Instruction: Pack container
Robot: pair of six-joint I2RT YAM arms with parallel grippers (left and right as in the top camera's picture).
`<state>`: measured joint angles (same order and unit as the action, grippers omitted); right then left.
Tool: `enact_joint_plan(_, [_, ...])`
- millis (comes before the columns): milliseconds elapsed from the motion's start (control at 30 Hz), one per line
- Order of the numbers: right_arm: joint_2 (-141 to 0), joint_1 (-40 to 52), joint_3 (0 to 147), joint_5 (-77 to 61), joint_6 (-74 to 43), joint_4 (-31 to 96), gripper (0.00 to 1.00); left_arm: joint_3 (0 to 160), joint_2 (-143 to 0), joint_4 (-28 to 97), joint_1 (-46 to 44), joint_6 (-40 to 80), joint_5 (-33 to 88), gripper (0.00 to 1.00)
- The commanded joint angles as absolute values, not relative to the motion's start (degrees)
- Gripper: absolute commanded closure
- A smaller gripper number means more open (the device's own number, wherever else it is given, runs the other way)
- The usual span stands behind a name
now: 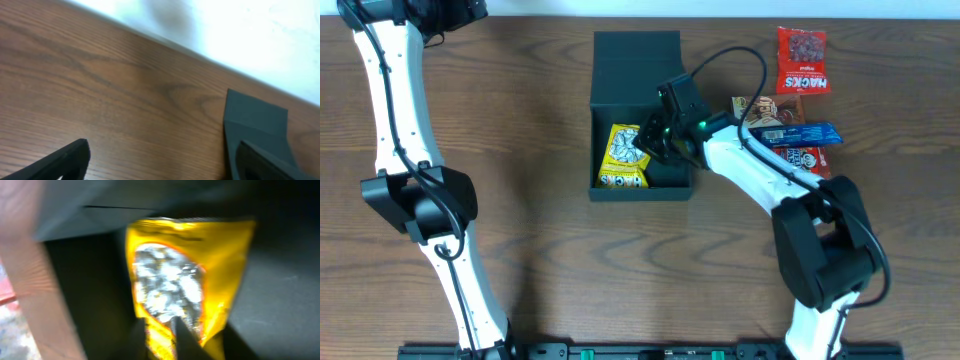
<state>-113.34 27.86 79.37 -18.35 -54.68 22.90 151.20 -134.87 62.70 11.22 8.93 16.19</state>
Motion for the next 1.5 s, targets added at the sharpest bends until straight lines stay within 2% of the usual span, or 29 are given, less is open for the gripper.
enact_joint_plan(0, [-110.0, 27.66, 81.8, -18.83, -48.82, 22.96, 0.98, 151.15, -134.02, 63.42, 10.46, 7.66, 16.56, 0.3])
enact_joint_plan(100, [-108.79, 27.66, 84.44, -18.5, -44.18, 24.4, 0.98, 149.99, -134.26, 65.17, 9.19, 7.68, 16.56, 0.91])
enact_joint_plan(133, [-108.47, 27.68, 85.84, -16.73, -42.68, 26.44, 0.98, 149.4, -134.37, 65.8, 8.6, 7.68, 16.53, 0.94])
enact_joint_plan(267, [-108.33, 27.94, 90.91, -6.5, -39.99, 38.35, 0.98, 144.51, -134.37, 66.19, 6.5, 7.7, 16.75, 0.94])
enact_joint_plan(433, [-108.64, 27.66, 91.26, -4.38, -39.51, 43.83, 0.98, 133.73, -134.37, 65.45, 4.03, 7.64, 22.68, 0.94])
enact_joint_plan(900, [-115.72, 27.83, 91.26, -2.83, -37.12, 45.69, 0.98, 117.69, -134.37, 63.83, -1.74, 6.63, 31.59, 0.94])
enact_joint_plan(1200, [-118.5, 27.9, 91.26, -4.71, -33.93, 48.42, 0.98, 116.73, -134.37, 63.81, -3.03, 6.87, 31.62, 0.94])
enact_joint_plan(1467, [-121.86, 28.18, 91.29, -5.45, -31.35, 45.84, 0.99, 116.73, -134.37, 63.57, -3.09, 6.85, 31.62, 0.94])
